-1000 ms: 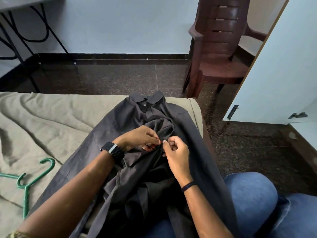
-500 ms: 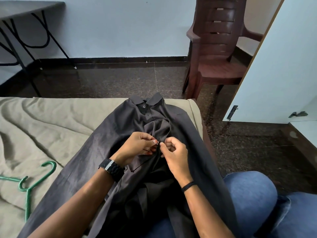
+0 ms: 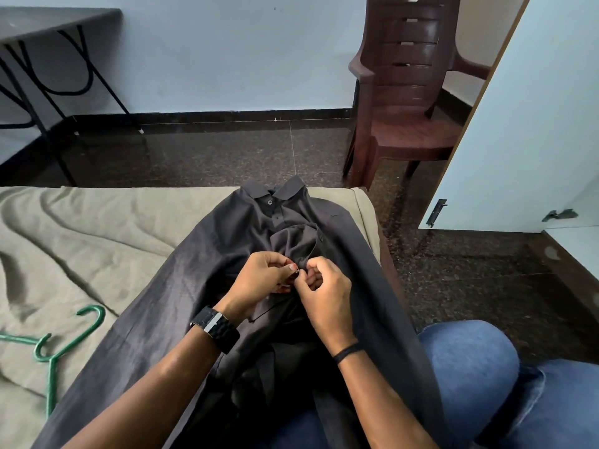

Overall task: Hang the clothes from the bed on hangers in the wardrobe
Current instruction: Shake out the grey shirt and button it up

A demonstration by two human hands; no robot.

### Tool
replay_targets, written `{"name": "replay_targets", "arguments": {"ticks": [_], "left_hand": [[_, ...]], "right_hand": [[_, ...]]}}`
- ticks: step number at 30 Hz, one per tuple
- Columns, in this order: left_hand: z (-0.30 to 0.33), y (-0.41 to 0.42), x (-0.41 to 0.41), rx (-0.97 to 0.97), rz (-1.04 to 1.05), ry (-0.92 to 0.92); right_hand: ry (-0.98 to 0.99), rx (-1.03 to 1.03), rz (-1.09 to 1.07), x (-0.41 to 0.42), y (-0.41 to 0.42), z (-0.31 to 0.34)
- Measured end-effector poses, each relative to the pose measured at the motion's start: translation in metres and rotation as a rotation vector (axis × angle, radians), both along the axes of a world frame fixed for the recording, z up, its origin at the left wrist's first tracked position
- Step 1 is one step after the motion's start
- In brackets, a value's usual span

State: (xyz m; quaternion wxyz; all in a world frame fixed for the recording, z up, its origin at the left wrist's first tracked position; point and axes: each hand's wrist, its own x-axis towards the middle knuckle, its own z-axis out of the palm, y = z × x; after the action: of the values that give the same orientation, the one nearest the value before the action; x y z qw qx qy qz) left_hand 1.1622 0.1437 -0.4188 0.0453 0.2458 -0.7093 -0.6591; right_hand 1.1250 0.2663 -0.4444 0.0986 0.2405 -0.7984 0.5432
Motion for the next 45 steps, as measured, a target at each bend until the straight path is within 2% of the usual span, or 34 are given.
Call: {"name": "replay_targets", "arguments": {"ticks": [4, 10, 20, 27, 34, 38, 41, 43, 45], "left_hand": [[0.000, 0.003, 0.001, 0.008, 0.014, 0.015], [-0.001, 0.007, 0.001, -0.059, 0.102, 0.032], [-0.005, 0.014, 0.006, 0.055, 0.077, 0.106], [-0.009, 0.016, 0.012, 0.102, 0.054, 0.171], [-0.012, 0.015, 0.011, -0.039, 0.102, 0.204], [-0.013, 0.017, 0.012, -0.242, 0.127, 0.175], [-0.011, 0.017, 0.011, -0.317, 0.137, 0.168], [-0.009, 0.017, 0.011, -0.278, 0.136, 0.151], [-0.005, 0.016, 0.009, -0.076, 0.131, 0.124]], "right_hand": [[-0.006, -0.030, -0.014, 0.001, 0.000, 0.000], [-0.059, -0.103, 0.079, -0.002, 0.003, -0.002], [-0.462, -0.321, 0.187, -0.009, 0.002, -0.004], [-0.564, -0.331, 0.205, -0.013, 0.001, -0.008], [-0.625, -0.418, 0.264, -0.014, 0.003, -0.005], [-0.625, -0.399, 0.265, -0.015, 0.005, -0.004], [-0.630, -0.375, 0.258, -0.014, 0.004, -0.005], [-0.620, -0.340, 0.254, -0.013, 0.004, -0.004], [-0.612, -0.306, 0.247, -0.014, 0.005, -0.002]]}}
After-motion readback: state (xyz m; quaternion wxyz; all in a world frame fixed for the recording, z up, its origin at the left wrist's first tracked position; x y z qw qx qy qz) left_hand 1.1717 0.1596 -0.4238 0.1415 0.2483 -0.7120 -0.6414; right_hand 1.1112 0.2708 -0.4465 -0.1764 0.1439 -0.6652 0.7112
